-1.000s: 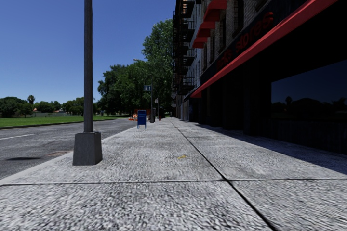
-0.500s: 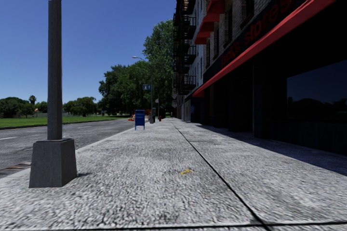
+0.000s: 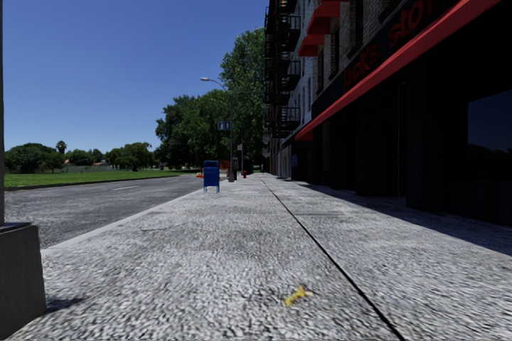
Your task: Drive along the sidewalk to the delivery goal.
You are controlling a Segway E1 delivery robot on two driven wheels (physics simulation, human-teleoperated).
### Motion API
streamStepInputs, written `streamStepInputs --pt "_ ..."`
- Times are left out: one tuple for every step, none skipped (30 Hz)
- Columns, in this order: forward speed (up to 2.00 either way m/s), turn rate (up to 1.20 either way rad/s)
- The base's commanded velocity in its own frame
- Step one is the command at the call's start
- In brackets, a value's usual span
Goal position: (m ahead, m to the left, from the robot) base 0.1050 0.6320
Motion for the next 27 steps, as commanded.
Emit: streamStepInputs --pt "0.00 0.00" --pt "0.00 0.00" --pt "0.00 0.00" --pt "0.00 0.00" --pt "0.00 0.00" --pt "0.00 0.00" --pt "0.00 0.00" --pt "0.00 0.00" --pt "0.00 0.00" --pt "0.00 0.00" --pt "0.00 0.00" --pt "0.00 0.00" --pt "0.00 0.00" --pt "0.00 0.00" --pt "0.00 0.00" --pt "0.00 0.00" --pt "0.00 0.00" --pt "0.00 0.00" --pt "0.00 0.00" --pt "0.00 0.00" --pt "0.00 0.00" --pt "0.00 0.00" --pt "0.00 0.00" --pt "0.00 0.00" --pt "0.00 0.00" --pt "0.00 0.00" --pt "0.00 0.00"
